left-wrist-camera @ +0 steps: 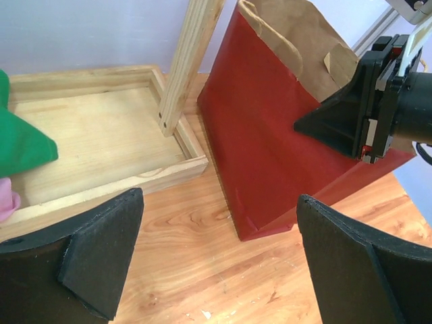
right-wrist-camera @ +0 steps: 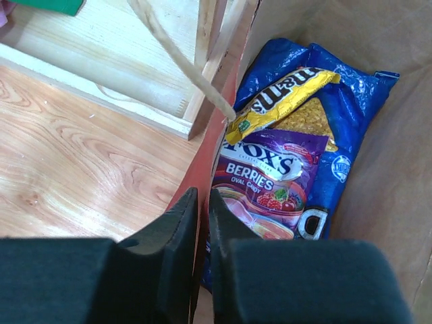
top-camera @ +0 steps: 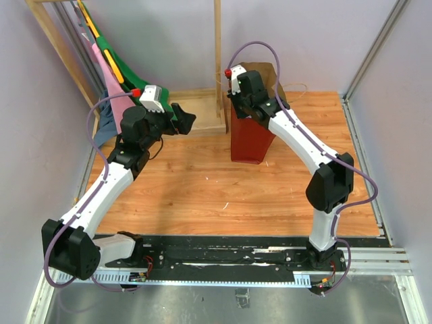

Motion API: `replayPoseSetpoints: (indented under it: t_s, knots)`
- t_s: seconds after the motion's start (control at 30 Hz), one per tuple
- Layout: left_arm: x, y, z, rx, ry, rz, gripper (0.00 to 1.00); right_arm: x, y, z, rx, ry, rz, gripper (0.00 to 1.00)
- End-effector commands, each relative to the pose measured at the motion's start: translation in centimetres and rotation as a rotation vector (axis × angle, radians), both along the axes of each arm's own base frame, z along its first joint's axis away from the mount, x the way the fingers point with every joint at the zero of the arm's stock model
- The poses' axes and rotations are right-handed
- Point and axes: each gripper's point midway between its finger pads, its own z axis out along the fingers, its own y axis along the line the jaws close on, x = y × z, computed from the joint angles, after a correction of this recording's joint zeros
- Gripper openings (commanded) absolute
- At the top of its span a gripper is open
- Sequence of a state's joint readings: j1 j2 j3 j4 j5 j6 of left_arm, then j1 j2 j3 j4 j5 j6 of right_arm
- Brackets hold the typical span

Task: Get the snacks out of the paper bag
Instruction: Adjust the paper bag at the center of the board.

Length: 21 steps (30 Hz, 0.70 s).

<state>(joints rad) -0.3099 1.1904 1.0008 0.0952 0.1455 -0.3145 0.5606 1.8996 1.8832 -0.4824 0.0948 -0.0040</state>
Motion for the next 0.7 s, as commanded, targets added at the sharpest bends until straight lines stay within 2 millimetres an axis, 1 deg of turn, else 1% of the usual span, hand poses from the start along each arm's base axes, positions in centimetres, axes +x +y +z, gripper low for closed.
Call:
replayPoseSetpoints:
  t_s: [0.0, 0.07, 0.2, 0.37, 0.47, 0.6, 0.67]
  knots:
    - [0.0, 0.5, 2.0, 0.008, -0.051, 0.021, 1.00, -0.2, -0.9, 0.5, 0.016, -0.020, -0.006, 0.08]
    - [0.0, 0.5, 1.9, 0.010, -0.049, 0.024, 1.00, -0.6, -1.3, 0.9, 0.008, -0.031, -0.008, 0.01]
    - [0.0, 0.6, 1.9, 0.012, -0.049, 0.028, 1.00, -1.5, -2.6, 1.7, -0.018, -0.055, -0.015, 0.01]
    - [0.1, 0.3, 1.7, 0.006, -0.042, 0.016, 1.00, -2.5, -4.9, 1.6, -0.014, -0.055, -0.006, 0.01]
    - [0.2, 0.1, 1.4, 0.006, -0.037, 0.005, 1.00, -2.7, -7.1, 1.4, 0.019, -0.035, -0.027, 0.01]
    - [0.6, -0.1, 0.9, 0.009, -0.022, 0.000, 1.00, -2.7, -11.2, 1.4, 0.039, -0.034, -0.107, 0.01]
    - [0.8, -0.2, 0.8, 0.011, -0.017, -0.002, 1.00, -2.8, -13.1, 1.9, 0.027, -0.053, -0.154, 0.01]
